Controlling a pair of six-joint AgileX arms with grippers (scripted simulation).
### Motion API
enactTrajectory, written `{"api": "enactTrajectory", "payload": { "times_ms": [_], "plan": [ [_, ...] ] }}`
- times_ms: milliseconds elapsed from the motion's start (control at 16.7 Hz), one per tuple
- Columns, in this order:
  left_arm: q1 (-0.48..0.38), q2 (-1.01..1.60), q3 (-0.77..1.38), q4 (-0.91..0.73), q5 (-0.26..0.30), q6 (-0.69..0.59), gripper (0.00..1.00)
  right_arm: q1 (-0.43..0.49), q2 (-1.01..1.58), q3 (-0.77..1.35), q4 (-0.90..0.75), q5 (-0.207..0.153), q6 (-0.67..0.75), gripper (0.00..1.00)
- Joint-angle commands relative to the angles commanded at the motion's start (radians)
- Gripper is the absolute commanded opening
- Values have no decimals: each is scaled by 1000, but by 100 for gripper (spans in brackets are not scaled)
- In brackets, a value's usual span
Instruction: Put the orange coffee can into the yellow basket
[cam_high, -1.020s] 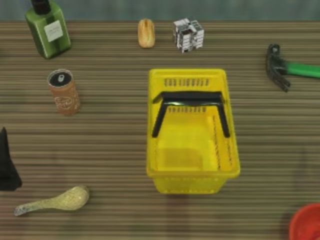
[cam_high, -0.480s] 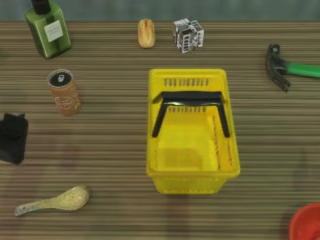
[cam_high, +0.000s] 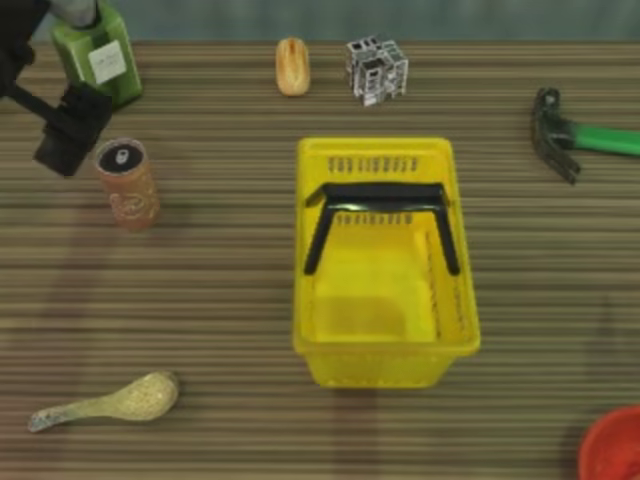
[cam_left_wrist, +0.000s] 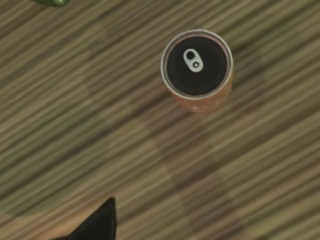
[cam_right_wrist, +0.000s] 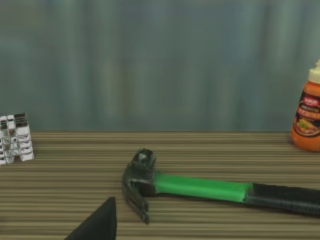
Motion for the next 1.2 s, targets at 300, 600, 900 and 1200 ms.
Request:
{"api": "enactTrajectory", "payload": {
  "times_ms": [300, 600, 900, 1200],
  "plan": [
    [-8, 461, 419, -220, -15, 125, 100, 0, 0, 0, 0, 0, 0, 100],
    [-3, 785, 688, -365, -32, 203, 100, 0, 0, 0, 0, 0, 0, 100],
    [0, 868, 756, -403, -38, 223, 100, 0, 0, 0, 0, 0, 0, 100],
    [-1, 868, 736, -383, -38, 221, 100, 0, 0, 0, 0, 0, 0, 100]
  ]
}}
